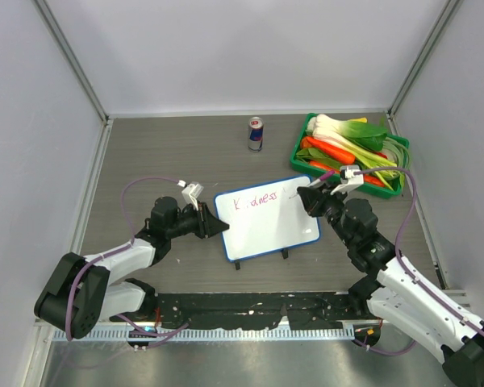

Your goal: Write a sentence on the whiteboard

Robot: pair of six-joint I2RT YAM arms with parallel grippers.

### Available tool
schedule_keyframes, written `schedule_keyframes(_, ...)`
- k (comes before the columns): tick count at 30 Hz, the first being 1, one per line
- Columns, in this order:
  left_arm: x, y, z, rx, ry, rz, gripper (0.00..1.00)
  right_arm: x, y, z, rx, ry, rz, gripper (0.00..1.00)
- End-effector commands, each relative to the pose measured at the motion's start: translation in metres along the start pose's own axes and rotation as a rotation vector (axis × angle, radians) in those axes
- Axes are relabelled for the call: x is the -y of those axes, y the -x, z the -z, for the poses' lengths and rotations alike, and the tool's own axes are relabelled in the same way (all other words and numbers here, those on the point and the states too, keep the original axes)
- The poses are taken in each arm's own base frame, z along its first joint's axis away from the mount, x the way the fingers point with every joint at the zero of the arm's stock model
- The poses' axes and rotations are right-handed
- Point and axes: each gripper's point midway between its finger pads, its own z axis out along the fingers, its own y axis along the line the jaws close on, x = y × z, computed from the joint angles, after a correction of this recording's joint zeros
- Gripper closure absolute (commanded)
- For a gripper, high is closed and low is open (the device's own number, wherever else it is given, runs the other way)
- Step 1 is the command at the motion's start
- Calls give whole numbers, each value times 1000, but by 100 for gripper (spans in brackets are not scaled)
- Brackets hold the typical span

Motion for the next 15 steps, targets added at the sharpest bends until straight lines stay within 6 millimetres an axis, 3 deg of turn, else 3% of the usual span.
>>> schedule_keyframes(1,-5,0,-3,-9,24,-53,100,-6,20,4,48,11,10,99)
schedule_keyframes(15,-6,0,-3,-10,29,-52,100,-1,10,8,22,2,29,99)
